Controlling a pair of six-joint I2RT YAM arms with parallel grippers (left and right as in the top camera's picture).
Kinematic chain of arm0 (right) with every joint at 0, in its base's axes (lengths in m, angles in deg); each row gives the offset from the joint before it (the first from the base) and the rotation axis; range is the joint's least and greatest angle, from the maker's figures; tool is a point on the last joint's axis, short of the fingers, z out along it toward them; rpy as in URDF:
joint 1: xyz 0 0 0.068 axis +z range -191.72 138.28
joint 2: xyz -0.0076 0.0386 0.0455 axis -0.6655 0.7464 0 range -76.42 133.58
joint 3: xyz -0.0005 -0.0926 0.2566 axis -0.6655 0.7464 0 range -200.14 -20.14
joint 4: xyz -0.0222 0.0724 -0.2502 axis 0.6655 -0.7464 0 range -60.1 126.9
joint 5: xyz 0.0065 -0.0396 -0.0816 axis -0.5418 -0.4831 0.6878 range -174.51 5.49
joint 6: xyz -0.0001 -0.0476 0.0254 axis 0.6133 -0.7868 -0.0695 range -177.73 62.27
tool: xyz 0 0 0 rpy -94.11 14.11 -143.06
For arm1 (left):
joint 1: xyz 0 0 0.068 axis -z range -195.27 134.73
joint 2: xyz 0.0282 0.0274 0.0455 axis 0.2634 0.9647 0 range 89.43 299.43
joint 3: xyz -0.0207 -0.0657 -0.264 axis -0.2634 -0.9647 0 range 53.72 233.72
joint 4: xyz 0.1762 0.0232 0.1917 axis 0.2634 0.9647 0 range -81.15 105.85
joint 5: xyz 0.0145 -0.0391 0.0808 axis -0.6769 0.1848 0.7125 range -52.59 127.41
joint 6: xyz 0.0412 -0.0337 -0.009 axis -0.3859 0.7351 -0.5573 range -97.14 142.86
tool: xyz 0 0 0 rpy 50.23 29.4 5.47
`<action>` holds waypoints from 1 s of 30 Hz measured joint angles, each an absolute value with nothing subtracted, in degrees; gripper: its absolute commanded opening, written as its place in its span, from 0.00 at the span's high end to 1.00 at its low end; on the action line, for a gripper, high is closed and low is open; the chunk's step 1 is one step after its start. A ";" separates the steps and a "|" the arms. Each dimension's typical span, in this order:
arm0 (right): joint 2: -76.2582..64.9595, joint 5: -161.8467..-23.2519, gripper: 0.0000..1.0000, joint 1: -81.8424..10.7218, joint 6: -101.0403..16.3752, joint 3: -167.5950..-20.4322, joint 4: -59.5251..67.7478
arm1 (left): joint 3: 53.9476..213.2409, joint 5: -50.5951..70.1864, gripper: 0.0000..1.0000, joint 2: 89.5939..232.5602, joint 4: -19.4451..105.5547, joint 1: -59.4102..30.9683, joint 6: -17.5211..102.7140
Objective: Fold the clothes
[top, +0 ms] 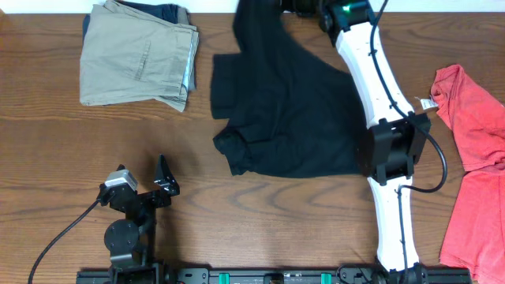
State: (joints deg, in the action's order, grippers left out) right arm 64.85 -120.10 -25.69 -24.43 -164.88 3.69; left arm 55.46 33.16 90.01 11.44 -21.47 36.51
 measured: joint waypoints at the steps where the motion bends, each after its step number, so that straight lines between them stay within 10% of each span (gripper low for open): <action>1: 64.85 -119.68 0.01 -25.67 -25.37 -164.88 1.11 | 55.46 33.16 0.02 90.03 11.42 -21.47 36.53; 30: 62.95 -105.46 0.01 -54.74 -39.12 -164.93 -59.02 | 55.46 33.16 0.02 90.03 11.44 -21.47 36.51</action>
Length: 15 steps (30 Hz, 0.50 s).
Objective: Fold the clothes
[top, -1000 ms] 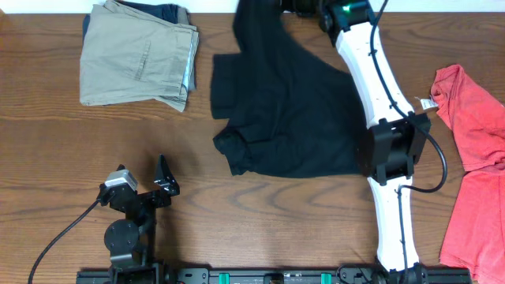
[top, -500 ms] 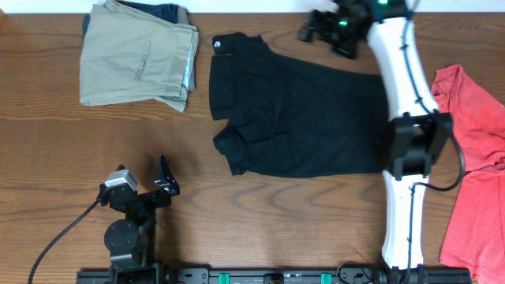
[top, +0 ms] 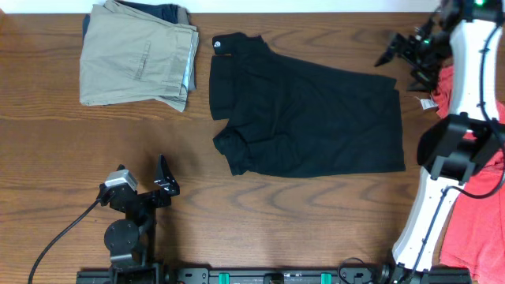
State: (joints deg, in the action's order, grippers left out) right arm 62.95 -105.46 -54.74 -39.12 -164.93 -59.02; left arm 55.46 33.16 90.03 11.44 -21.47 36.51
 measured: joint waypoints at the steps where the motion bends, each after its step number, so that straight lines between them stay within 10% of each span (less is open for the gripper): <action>1: 62.40 -105.37 0.01 -55.09 -39.34 -164.93 -60.03 | 55.46 33.14 0.02 90.03 11.44 -21.47 36.51; 15: 40.72 -102.85 0.01 -48.34 -41.83 -146.77 -59.77 | 55.46 33.16 0.02 90.03 11.44 -21.47 36.51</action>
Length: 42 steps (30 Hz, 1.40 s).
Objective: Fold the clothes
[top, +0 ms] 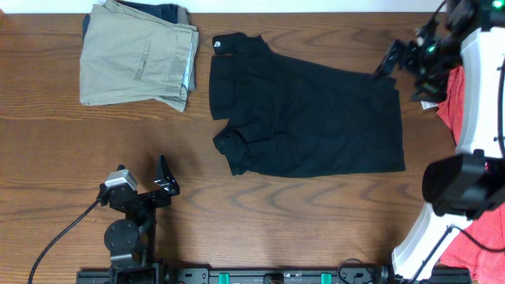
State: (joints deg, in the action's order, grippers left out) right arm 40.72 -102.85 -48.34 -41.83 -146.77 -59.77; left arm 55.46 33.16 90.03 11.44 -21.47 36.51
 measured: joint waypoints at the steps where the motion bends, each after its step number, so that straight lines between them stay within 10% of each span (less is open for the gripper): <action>1: 38.82 -102.22 0.01 -46.81 -41.81 -143.73 -59.39 | 55.46 33.16 0.02 90.03 11.44 -21.47 36.51; 14: 29.29 -89.08 0.01 -34.98 -32.15 -117.32 -51.44 | 55.37 31.67 0.02 90.03 11.15 -21.47 38.37; 27: 28.66 -88.98 0.01 -34.96 -31.45 -112.54 -49.14 | 58.06 3.98 0.02 92.15 10.76 -21.47 50.54; 42: 28.55 -89.74 0.01 -34.96 -31.69 -112.21 -47.74 | 109.16 0.77 0.02 124.22 63.85 -21.47 36.36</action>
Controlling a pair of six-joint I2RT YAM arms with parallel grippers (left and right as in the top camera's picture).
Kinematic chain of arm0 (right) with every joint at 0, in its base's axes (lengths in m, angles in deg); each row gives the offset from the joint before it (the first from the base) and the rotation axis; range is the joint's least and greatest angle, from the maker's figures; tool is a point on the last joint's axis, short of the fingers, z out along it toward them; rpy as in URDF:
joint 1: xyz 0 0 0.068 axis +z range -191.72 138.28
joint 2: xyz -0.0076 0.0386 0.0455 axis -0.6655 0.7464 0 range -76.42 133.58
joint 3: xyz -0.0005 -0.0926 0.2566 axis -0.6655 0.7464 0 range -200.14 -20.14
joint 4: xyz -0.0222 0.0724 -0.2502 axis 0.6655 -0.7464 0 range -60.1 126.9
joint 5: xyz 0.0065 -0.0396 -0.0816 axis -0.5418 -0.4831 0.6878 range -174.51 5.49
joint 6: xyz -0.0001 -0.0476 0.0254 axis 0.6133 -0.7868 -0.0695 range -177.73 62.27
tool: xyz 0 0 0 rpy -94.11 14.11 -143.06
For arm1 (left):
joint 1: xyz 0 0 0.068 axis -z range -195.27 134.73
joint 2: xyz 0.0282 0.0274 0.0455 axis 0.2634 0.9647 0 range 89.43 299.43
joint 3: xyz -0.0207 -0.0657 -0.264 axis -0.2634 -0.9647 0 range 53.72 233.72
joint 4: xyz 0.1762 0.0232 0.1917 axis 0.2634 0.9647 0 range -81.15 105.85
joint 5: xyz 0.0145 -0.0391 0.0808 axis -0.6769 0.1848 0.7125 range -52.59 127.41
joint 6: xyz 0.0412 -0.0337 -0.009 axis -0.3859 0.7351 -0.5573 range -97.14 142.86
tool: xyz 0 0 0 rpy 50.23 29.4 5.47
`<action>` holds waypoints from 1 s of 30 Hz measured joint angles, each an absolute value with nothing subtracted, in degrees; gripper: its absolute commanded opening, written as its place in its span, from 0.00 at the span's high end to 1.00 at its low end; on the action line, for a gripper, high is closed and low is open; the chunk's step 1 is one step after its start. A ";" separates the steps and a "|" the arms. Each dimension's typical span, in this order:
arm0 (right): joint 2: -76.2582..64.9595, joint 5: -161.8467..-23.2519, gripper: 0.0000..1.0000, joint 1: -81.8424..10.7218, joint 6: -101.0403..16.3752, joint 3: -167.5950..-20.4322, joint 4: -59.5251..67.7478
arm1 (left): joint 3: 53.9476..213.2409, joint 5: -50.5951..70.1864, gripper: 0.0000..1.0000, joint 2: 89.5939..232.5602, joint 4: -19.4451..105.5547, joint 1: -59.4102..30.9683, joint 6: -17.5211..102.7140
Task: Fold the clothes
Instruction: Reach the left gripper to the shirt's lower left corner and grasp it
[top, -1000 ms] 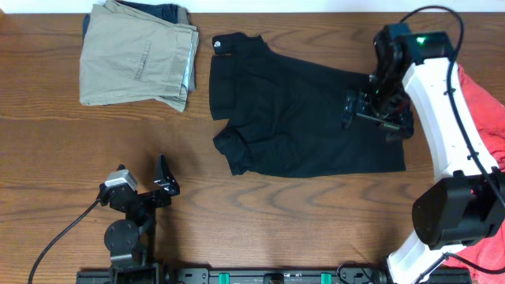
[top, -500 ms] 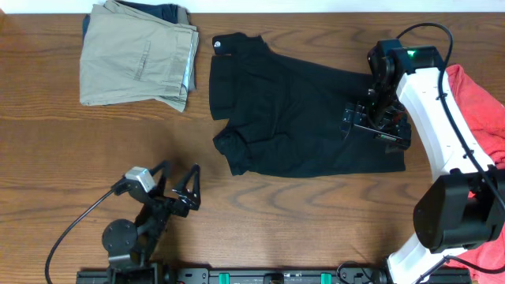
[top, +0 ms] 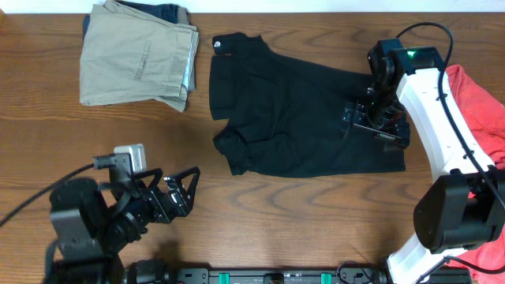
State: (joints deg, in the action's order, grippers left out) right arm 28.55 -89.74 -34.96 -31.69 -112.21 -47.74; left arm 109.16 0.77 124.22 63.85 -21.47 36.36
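A black shirt (top: 292,118) lies spread flat across the middle of the table, collar toward the far left, with one sleeve bunched at its near left corner. My right gripper (top: 374,128) hangs over the shirt's right end, pointing down; its fingers look spread with nothing between them. My left gripper (top: 188,192) stands open over bare wood, just in front of the bunched sleeve and apart from the cloth.
A folded stack of khaki trousers (top: 138,55) sits at the far left. A red garment (top: 477,91) lies at the right edge, partly under the right arm, and more red cloth (top: 491,268) shows at the near right corner.
My right gripper was beyond the shirt's far right corner and is now over the shirt's right end. The left arm has risen from its rest, its gripper now further right, near the bunched sleeve.
My right gripper first held the black shirt lifted at the table's far edge. Then the shirt lay flat and the gripper stood open off its far right corner, where it stayed. Now it is over the shirt's right end, and the left arm has come forward.
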 measured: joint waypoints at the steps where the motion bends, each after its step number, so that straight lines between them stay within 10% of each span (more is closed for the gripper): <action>1: 28.55 -89.98 0.01 -34.96 -31.69 -112.21 -47.63 | 110.56 1.36 0.02 125.81 66.58 -21.47 35.88; 30: 28.55 -90.94 0.01 -34.96 -32.87 -112.21 -45.93 | 111.78 24.51 0.02 157.79 61.29 8.11 34.89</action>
